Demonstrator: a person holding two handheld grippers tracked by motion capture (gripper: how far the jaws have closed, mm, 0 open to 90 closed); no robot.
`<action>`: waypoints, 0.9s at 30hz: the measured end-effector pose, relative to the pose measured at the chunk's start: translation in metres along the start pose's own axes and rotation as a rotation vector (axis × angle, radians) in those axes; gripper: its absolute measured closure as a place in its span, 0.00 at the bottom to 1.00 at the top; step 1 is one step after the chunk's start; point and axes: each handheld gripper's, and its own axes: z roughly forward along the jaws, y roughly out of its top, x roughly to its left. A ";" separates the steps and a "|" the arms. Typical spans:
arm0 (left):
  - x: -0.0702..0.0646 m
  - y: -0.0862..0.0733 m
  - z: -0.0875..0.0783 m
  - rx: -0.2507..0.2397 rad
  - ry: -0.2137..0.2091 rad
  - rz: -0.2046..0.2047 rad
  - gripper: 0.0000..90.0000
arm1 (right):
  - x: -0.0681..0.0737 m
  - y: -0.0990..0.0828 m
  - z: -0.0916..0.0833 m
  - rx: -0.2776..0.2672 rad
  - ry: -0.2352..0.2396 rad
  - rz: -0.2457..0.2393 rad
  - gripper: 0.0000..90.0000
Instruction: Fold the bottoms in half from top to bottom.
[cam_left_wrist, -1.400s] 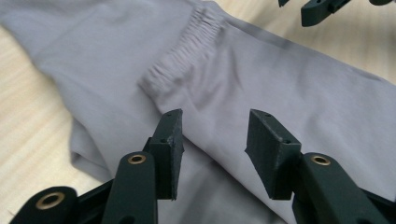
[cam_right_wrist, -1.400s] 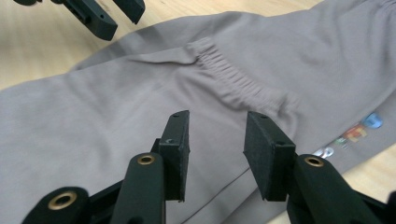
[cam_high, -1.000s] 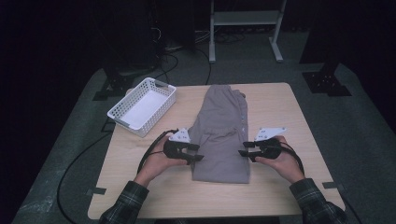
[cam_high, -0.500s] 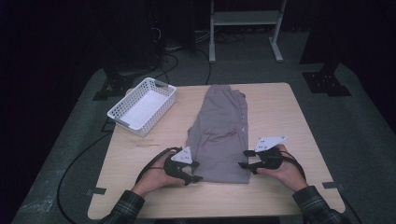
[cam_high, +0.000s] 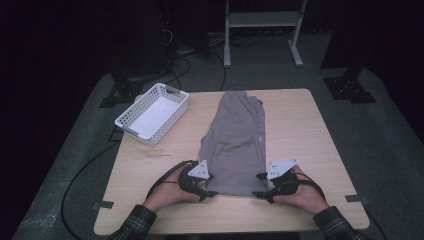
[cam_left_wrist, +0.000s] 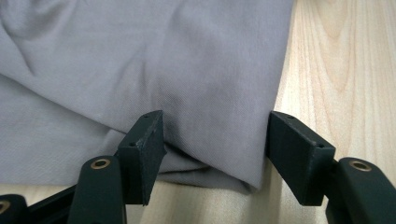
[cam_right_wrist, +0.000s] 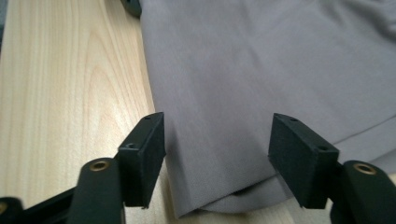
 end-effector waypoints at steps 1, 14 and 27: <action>0.000 0.001 -0.001 -0.010 0.005 0.004 0.40 | -0.001 -0.001 0.002 0.003 0.001 -0.004 0.37; 0.002 0.007 0.012 -0.034 -0.010 0.041 0.39 | -0.004 -0.007 0.009 0.017 -0.001 -0.042 0.35; 0.006 0.005 0.011 -0.023 -0.061 0.072 0.35 | -0.008 -0.003 0.006 0.032 -0.032 -0.058 0.83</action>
